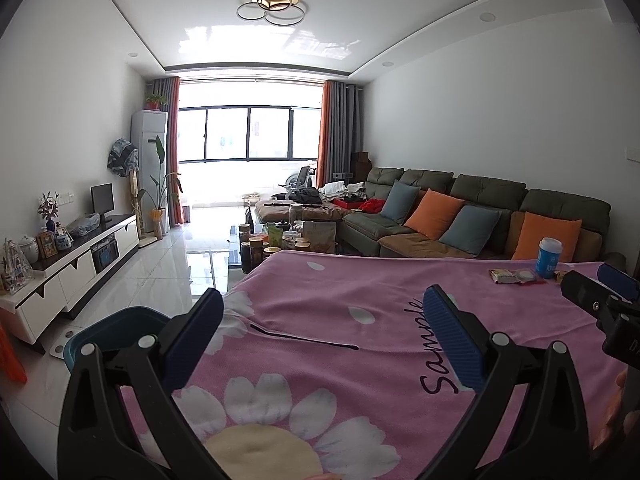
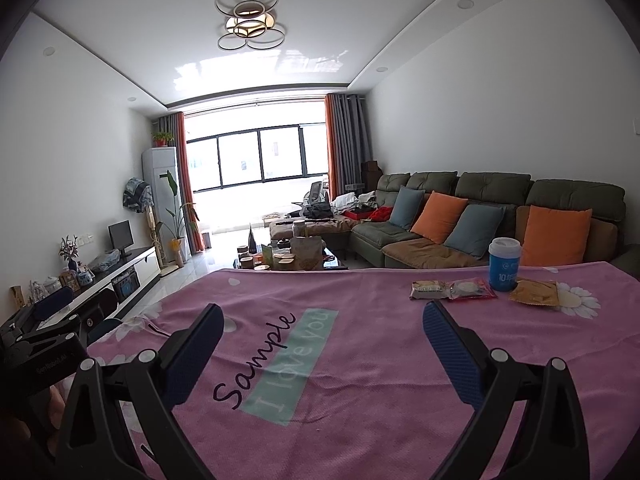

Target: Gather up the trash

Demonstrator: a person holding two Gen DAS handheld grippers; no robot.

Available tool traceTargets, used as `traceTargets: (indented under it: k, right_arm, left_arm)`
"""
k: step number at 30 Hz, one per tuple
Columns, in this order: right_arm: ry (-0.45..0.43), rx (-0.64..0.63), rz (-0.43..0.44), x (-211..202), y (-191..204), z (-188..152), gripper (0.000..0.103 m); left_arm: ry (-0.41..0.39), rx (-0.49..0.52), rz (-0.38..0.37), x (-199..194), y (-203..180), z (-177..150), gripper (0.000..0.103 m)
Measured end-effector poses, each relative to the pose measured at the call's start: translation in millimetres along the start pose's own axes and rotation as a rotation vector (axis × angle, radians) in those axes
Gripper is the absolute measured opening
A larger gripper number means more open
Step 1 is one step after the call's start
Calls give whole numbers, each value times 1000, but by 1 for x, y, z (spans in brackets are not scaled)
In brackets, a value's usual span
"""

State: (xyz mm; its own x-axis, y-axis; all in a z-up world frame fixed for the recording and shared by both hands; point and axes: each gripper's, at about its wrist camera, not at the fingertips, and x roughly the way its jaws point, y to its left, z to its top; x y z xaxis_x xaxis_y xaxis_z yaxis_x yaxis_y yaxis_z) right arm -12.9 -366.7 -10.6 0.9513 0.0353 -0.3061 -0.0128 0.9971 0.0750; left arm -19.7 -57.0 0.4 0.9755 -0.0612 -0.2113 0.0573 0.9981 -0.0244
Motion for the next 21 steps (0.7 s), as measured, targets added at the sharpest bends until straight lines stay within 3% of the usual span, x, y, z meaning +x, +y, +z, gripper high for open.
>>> traceTargets:
  k: [21]
  right_arm:
    - [-6, 6, -9, -1, -1, -1, 96]
  left_arm:
    - [-7, -2, 12, -1, 2, 2, 98]
